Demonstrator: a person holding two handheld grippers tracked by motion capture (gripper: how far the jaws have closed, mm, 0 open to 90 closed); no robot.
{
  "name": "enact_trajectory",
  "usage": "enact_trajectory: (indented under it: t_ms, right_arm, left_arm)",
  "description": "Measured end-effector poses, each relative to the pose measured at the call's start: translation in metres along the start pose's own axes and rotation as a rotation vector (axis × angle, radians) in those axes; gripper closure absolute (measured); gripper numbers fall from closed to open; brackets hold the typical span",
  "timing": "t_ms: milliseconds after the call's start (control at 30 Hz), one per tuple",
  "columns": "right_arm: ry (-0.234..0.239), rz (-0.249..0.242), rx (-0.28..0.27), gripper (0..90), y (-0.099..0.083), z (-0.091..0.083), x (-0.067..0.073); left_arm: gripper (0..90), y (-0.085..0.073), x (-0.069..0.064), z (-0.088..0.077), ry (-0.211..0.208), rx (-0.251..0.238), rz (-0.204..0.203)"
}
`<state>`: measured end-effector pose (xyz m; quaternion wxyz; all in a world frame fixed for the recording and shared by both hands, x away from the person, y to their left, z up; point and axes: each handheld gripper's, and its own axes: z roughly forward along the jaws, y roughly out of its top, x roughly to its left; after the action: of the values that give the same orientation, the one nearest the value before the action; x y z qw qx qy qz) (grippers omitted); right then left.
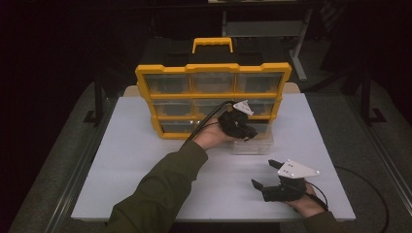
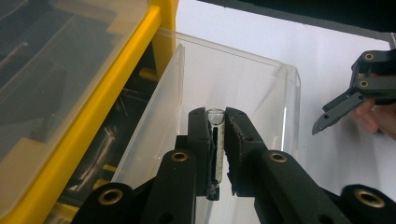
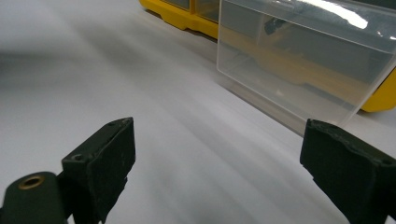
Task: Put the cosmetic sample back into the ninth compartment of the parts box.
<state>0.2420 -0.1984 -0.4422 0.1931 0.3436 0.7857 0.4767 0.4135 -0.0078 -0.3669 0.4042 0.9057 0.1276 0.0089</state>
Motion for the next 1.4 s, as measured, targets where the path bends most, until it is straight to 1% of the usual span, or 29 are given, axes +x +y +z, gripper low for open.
enact_trajectory:
  t_ms: [100, 133, 200, 300, 367, 400, 467, 500, 600, 667, 733, 833, 867, 933, 967, 1100, 1167, 1267, 1300, 1333, 1400]
  right_arm:
    - [-0.001, 0.001, 0.002, 9.5, 0.000, 0.000, 0.000]
    - [-0.001, 0.002, 0.002, 9.6, 0.000, 0.000, 0.000]
    - [-0.001, -0.001, 0.001, 9.6, 0.000, 0.000, 0.000]
    - [0.000, -0.003, 0.001, 9.6, 0.000, 0.000, 0.000]
    - [0.000, -0.002, 0.001, 9.5, 0.000, 0.000, 0.000]
    - [0.000, -0.003, 0.001, 9.6, 0.000, 0.000, 0.000]
    - [0.000, -0.005, 0.002, 9.6, 0.000, 0.000, 0.000]
    - [-0.001, -0.003, 0.002, 9.6, 0.000, 0.000, 0.000]
    - [-0.001, -0.003, 0.003, 9.6, 0.000, 0.000, 0.000]
    - [0.000, -0.003, 0.005, 9.6, 0.000, 0.000, 0.000]
    - [0.000, -0.005, 0.004, 9.6, 0.000, 0.001, 0.000]
    - [-0.001, -0.006, 0.005, 9.6, 0.000, 0.001, 0.000]
    - [0.000, -0.008, 0.004, 9.6, 0.000, 0.001, 0.000]
    - [0.001, -0.004, 0.005, 9.6, 0.000, 0.001, 0.001]
    - [0.002, -0.004, 0.006, 9.6, 0.000, 0.001, 0.001]
    - [0.004, -0.005, 0.006, 9.6, 0.000, 0.001, 0.001]
    - [0.006, -0.003, 0.010, 9.6, 0.000, 0.002, 0.001]
    - [0.007, -0.004, 0.009, 9.6, 0.000, 0.003, 0.001]
    - [0.007, -0.007, 0.008, 9.6, 0.001, 0.004, 0.001]
    - [0.010, -0.008, 0.011, 9.6, 0.001, 0.004, 0.001]
    - [0.012, -0.009, 0.015, 9.6, 0.001, 0.005, 0.001]
  left_arm:
    - [79.8, 0.000, 0.001, 0.000, 0.002, -0.005, -0.004]
    - [77.3, 0.000, 0.001, 0.000, 0.004, -0.006, -0.004]
    - [75.3, 0.000, 0.000, -0.002, 0.008, -0.009, -0.003]
    - [74.2, 0.001, 0.000, -0.004, 0.011, -0.014, -0.005]
    - [74.2, 0.001, 0.000, -0.005, 0.006, -0.020, -0.013]
    - [74.4, 0.001, 0.000, -0.006, 0.003, -0.016, -0.011]
    - [77.0, 0.002, -0.001, -0.008, -0.013, -0.016, -0.017]
    - [78.2, 0.002, -0.001, -0.009, -0.013, -0.010, -0.017]
    - [83.1, 0.001, -0.004, -0.013, -0.023, -0.020, -0.025]
    - [86.6, 0.001, -0.006, -0.016, -0.027, -0.011, -0.018]
    - [89.4, 0.000, -0.008, -0.018, -0.029, -0.008, -0.015]
    - [89.9, -0.001, -0.013, -0.022, -0.038, 0.003, -0.010]
    - [90.0, -0.001, -0.016, -0.022, -0.042, -0.006, -0.020]
    - [90.0, -0.001, -0.019, -0.025, -0.050, -0.003, -0.008]
    - [90.0, -0.001, -0.021, -0.027, -0.049, -0.002, -0.012]
    - [90.0, -0.005, -0.029, -0.031, -0.056, -0.012, -0.010]
    - [90.0, -0.008, -0.033, -0.032, -0.058, -0.006, -0.009]
    - [90.0, -0.011, -0.036, -0.033, -0.059, 0.002, -0.007]
    - [90.0, -0.013, -0.037, -0.034, -0.058, -0.001, -0.005]
    - [90.0, -0.014, -0.039, -0.034, -0.058, -0.007, -0.011]
    - [90.0, -0.016, -0.041, -0.035, -0.056, -0.003, -0.005]
